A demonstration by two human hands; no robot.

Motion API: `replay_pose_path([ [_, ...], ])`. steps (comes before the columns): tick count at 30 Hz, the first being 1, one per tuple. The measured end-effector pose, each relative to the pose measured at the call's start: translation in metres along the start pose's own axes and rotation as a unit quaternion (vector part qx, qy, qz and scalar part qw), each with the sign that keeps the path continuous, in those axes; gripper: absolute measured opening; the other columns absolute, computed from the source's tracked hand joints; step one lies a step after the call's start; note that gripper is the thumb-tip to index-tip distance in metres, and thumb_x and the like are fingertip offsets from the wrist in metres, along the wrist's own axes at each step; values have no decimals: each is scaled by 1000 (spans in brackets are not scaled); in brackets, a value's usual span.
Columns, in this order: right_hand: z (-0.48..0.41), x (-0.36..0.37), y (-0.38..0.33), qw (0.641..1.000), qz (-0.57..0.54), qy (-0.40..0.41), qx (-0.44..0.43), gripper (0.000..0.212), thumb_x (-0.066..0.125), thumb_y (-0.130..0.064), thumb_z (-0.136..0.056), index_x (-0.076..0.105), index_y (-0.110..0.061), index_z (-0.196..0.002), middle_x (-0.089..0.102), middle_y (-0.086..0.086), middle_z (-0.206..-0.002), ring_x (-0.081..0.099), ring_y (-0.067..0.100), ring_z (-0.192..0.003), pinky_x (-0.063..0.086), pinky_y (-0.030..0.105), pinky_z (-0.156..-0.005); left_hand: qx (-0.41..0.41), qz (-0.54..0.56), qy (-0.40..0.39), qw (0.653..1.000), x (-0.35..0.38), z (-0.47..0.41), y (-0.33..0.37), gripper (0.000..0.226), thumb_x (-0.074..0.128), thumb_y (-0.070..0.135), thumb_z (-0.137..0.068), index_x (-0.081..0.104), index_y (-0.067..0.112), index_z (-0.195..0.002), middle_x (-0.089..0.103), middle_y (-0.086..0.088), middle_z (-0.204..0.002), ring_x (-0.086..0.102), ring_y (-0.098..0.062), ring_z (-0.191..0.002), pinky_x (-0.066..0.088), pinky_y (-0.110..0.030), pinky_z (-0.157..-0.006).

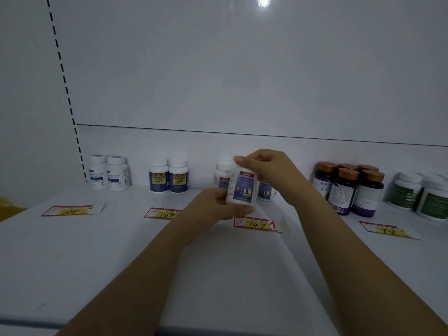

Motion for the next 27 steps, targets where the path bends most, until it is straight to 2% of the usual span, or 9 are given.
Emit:
replay_pose_path([
  [4,-1,2,1,1000,6,-1,0,36,66,-56,-77,66,-20,-80,72,-5,-80,69,13,-75,56,33,-79,-19,39,-19,999,2,1,-2,38,73,22,-78,64,14,-114,71,-2,-105,68,-13,-95,54,-20,-84],
  [8,1,3,-4,1000,10,-5,-16,50,56,-57,-84,67,-9,-91,71,0,-82,69,17,-78,57,35,-81,-22,65,-27,997,2,1,-5,39,73,20,-78,64,13,-115,72,-1,-106,68,-13,-97,53,-26,-90],
  [12,3,3,-8,1000,0,-12,-29,51,57,-56,-85,66,-6,-92,70,-1,-79,66,13,-72,55,31,-77,-22,65,-32,997,3,0,-6,43,74,20,-78,63,12,-118,71,-2,-109,67,-16,-100,51,-31,-95],
  [18,2,4,-9,999,-14,-14,-33,46,60,-54,-83,67,-9,-89,69,-5,-76,66,11,-71,55,28,-74,-25,66,-32,997,3,-1,-7,38,74,19,-76,64,16,-113,70,-3,-109,67,-16,-101,52,-29,-94],
  [27,1,7,-8,998,-26,-37,-38,38,60,-53,-83,66,-16,-88,72,-4,-82,70,15,-80,57,36,-84,-20,39,-17,999,0,-4,-9,42,76,20,-75,63,19,-115,71,1,-107,67,-13,-99,53,-28,-91],
])
Point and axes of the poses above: each hand's wrist, its own z-axis away from the middle knuckle, its own x-axis out of the palm, y = z × x, the point moved 7 cm from there along -z, towards the middle knuckle
